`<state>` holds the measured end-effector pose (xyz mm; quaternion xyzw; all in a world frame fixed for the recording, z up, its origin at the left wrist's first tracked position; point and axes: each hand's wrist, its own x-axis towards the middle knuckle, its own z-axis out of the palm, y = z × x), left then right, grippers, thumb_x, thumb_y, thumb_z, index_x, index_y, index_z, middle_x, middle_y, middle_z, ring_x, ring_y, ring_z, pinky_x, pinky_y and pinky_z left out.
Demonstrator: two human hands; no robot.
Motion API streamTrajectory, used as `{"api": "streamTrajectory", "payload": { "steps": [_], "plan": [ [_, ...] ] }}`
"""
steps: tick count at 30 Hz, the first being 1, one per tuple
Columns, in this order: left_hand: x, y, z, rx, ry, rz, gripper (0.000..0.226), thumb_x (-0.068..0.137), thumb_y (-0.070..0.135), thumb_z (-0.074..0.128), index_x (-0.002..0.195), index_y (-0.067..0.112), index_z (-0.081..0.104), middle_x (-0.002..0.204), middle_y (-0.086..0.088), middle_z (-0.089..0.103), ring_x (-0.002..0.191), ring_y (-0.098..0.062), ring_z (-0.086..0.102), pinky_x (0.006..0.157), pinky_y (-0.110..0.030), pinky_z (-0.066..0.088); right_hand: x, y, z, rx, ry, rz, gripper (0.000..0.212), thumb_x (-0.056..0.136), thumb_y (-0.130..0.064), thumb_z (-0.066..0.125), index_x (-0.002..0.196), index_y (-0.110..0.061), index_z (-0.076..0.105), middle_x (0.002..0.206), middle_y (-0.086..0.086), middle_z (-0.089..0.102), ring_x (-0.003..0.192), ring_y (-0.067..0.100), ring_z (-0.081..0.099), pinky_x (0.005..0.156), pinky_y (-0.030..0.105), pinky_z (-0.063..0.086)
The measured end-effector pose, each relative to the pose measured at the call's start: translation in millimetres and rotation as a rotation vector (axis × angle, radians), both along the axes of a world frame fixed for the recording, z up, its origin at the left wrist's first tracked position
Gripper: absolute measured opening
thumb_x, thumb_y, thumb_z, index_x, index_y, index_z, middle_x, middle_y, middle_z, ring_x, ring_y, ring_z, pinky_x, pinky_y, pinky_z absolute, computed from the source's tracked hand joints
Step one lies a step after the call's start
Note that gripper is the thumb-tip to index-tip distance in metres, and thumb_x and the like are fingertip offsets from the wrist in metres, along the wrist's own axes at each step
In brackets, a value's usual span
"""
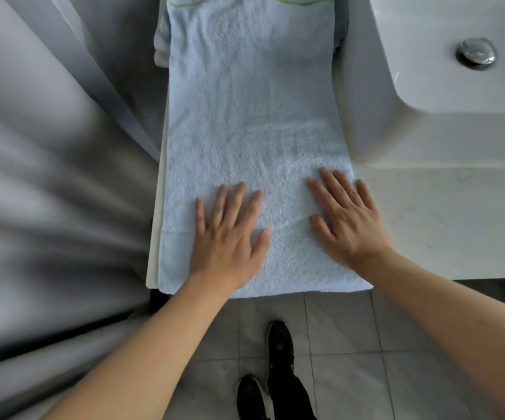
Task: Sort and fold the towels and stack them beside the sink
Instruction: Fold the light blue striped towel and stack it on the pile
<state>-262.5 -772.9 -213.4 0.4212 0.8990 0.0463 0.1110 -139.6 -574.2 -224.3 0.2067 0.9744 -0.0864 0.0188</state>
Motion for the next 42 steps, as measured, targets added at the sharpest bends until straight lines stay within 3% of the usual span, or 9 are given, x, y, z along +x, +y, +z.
{"api": "streamTrajectory", "payload": {
  "steps": [4,7,17,23,26,30,35,38,42],
  "plan": [
    [-5,-11,4,0.051,0.050,0.039,0.067,0.097,0.051,0.020,0.154,0.017,0.024,0.161,-0.009,0.020,0.147,-0.031,0.014,0.122,-0.053,0.006,0,1,0,0.004,0.000,-0.006,0.067,0.093,-0.051,0.019,0.157,-0.032,0.013,0.164,-0.007,0.006,0.151,0.014,0.000,0.123,0.041,-0.001],
    [10,-25,13,0.255,0.092,-0.174,0.045,0.090,0.046,0.041,0.115,0.011,0.055,0.115,-0.009,0.053,0.099,-0.029,0.048,0.087,-0.047,0.047,0,0,0,0.010,0.014,-0.007,0.068,0.092,-0.052,0.018,0.156,-0.032,0.015,0.164,-0.006,0.008,0.151,0.015,0.003,0.122,0.041,-0.001],
    [12,-31,27,-0.016,-0.060,-0.508,0.025,0.086,0.023,0.065,0.087,0.025,0.040,0.093,0.010,0.036,0.085,-0.013,0.035,0.077,-0.032,0.037,0,-1,0,0.005,0.029,-0.019,0.068,0.091,-0.052,0.019,0.156,-0.032,0.017,0.164,-0.006,0.011,0.151,0.015,0.006,0.123,0.041,0.002],
    [-30,-1,65,-0.058,-0.707,-0.147,0.021,0.095,0.021,0.061,0.080,0.021,0.047,0.074,0.005,0.048,0.063,-0.012,0.041,0.060,-0.029,0.036,2,0,0,0.014,0.025,-0.012,0.067,0.093,-0.051,0.019,0.156,-0.031,0.017,0.164,-0.005,0.012,0.151,0.016,0.007,0.123,0.042,0.003],
    [-43,27,71,0.059,-0.578,-0.080,0.015,0.094,0.020,0.062,0.084,0.019,0.050,0.080,0.004,0.051,0.073,-0.015,0.047,0.067,-0.030,0.039,1,0,-2,0.016,0.052,-0.026,0.067,0.091,-0.051,0.022,0.155,-0.030,0.022,0.163,-0.004,0.017,0.151,0.016,0.011,0.122,0.042,0.005],
    [-23,40,48,0.088,0.075,-0.292,0.025,0.085,0.001,0.053,0.097,0.023,0.047,0.092,0.005,0.038,0.090,-0.020,0.045,0.079,-0.032,0.035,1,1,-3,0.001,0.066,-0.024,0.067,0.091,-0.051,0.022,0.155,-0.030,0.024,0.163,-0.005,0.017,0.151,0.016,0.011,0.122,0.043,0.006],
    [-11,9,24,0.206,-0.174,-0.223,0.014,0.092,0.026,0.051,0.100,0.017,0.044,0.097,0.003,0.043,0.092,-0.020,0.045,0.081,-0.029,0.036,2,2,-3,-0.001,0.070,-0.019,0.067,0.092,-0.052,0.023,0.155,-0.030,0.024,0.163,-0.005,0.017,0.151,0.016,0.011,0.122,0.043,0.005],
    [-11,-9,26,-0.043,-0.191,-0.299,0.061,0.077,0.063,0.055,0.122,0.024,0.037,0.120,0.007,0.030,0.109,-0.015,0.030,0.098,-0.029,0.030,1,2,-2,-0.007,0.069,-0.022,0.067,0.092,-0.052,0.024,0.155,-0.030,0.025,0.163,-0.004,0.019,0.151,0.016,0.012,0.122,0.043,0.007],
    [-18,-10,41,0.000,-0.162,-0.340,0.039,0.088,0.023,0.056,0.126,0.019,0.049,0.124,0.003,0.043,0.113,-0.017,0.040,0.099,-0.034,0.038,2,2,-1,-0.003,0.058,-0.020,0.066,0.092,-0.051,0.024,0.155,-0.030,0.024,0.163,-0.004,0.018,0.151,0.016,0.011,0.122,0.044,0.007]
  ]
}}
